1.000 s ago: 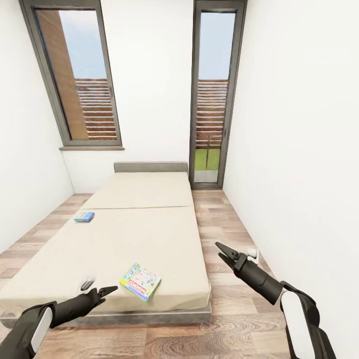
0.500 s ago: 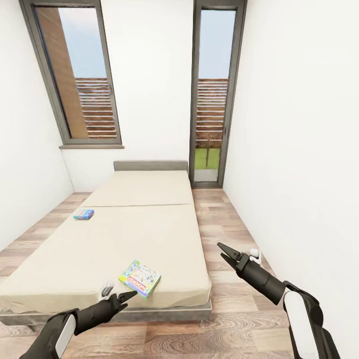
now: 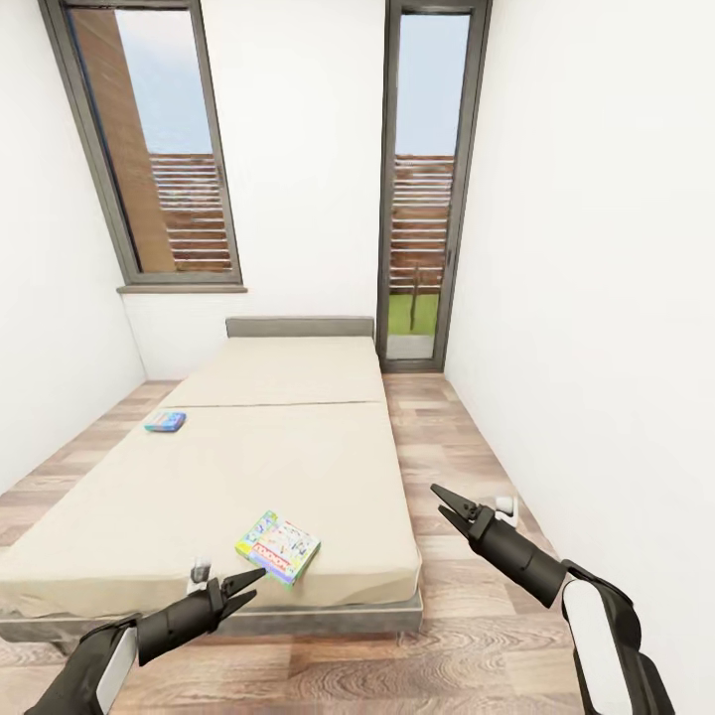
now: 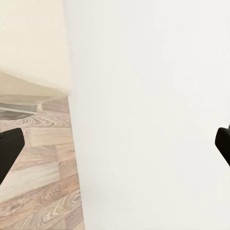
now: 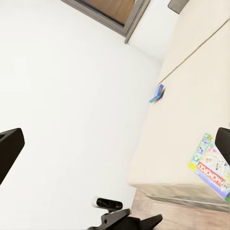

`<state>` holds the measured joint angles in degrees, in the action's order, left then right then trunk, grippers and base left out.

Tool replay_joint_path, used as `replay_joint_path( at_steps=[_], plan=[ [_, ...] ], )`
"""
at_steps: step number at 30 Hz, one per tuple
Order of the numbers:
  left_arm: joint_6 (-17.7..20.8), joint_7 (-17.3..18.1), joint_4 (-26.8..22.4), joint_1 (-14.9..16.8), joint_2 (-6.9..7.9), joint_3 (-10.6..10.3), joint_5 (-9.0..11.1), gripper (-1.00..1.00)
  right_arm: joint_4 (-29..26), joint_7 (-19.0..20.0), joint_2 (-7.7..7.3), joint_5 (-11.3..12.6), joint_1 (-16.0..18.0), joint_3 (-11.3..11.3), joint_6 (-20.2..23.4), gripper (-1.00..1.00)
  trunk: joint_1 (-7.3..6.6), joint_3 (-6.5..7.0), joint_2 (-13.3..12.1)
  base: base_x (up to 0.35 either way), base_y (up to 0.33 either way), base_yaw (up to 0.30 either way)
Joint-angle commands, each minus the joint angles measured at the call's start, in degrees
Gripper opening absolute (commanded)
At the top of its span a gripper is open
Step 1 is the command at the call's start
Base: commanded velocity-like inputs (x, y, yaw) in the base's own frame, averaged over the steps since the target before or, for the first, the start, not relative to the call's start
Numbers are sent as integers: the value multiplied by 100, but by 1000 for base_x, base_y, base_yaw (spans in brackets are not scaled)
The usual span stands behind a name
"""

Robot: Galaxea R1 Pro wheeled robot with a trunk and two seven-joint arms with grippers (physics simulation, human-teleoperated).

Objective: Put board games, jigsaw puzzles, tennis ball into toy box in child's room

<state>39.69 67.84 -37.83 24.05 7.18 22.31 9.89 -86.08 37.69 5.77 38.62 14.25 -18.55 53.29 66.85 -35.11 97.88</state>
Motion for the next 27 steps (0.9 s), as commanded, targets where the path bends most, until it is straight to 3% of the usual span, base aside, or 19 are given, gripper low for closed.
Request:
replay_joint_path(
  at_steps=[1,6,10,13,19,27],
  plan=[
    [56,80,2,3,59,10,18,100,4,28,4,-15,5,-19,30,100,22,-24,44,0,0,0],
    [128,466,4,3,372,31,21,100,14,28,1,-18,6,-29,18,100,132,-114,245,0,0,0],
    [309,922,11,3,718,36,22,100,18,22,-4,-40,7,-33,9,100,220,-186,405,0,0,0],
    [426,1157,16,3,851,37,22,100,14,20,2,-51,7,-24,0,100,286,-240,526,0,0,0],
    [512,1354,21,3,905,34,22,100,1,15,58,-66,7,5,-14,100,417,-347,766,0,0,0],
    [526,1375,25,3,852,19,14,100,-42,-259,0,-66,7,8,-4,100,593,-491,1087,0,0,0]
  ],
)
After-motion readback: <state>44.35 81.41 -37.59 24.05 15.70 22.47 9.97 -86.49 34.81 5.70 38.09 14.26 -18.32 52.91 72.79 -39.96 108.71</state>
